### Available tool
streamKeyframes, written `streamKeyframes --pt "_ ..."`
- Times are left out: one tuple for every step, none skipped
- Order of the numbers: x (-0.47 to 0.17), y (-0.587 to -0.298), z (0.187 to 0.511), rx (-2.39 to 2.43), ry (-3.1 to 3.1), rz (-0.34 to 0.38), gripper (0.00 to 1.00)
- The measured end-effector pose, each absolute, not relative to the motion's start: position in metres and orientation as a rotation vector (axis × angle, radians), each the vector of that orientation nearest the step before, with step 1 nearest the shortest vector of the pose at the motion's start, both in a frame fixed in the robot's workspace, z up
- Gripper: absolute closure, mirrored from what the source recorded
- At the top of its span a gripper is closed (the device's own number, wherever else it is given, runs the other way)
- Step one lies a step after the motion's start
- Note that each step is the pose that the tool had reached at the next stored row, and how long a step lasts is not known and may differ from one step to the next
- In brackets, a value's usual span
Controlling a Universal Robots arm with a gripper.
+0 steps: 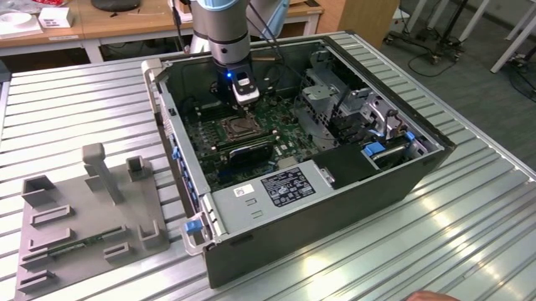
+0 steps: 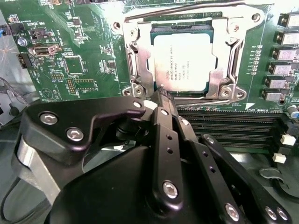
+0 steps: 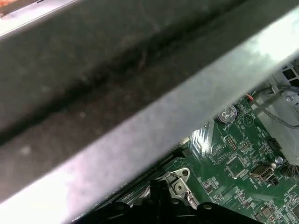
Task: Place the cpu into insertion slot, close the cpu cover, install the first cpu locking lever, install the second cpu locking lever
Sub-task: 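Install the first cpu locking lever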
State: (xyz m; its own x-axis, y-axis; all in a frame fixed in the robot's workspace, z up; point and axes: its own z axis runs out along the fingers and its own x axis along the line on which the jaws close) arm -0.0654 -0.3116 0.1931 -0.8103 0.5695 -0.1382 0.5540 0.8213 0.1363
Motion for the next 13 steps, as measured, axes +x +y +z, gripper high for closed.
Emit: streamKeyframes --pt "-0.065 -0.312 0.193 0.881 2.831 0.133 0.89" --pt "-0.065 -0.312 0.193 0.881 2.831 0.133 0.89" --pt "-0.065 -0.312 0.194 0.881 2.831 0.134 0.89" --pt "-0.065 -0.311 0.195 0.881 2.831 0.135 0.89" --pt "-0.065 -0.311 0.196 0.881 2.830 0.136 0.89" --pt "-0.065 -0.312 0.199 0.881 2.831 0.134 0.89" --pt "-0.065 -0.312 0.201 0.881 2.831 0.134 0.89" --pt "-0.065 -0.312 0.203 0.881 2.831 0.134 0.89" --pt "-0.065 -0.312 0.206 0.881 2.831 0.134 0.89" --pt "-0.065 -0.312 0.208 0.881 2.831 0.134 0.89" --pt "-0.065 -0.312 0.210 0.881 2.831 0.134 0.89" --pt "-0.065 -0.312 0.212 0.881 2.831 0.134 0.89" --pt "-0.065 -0.312 0.212 0.882 2.831 0.134 0.89"
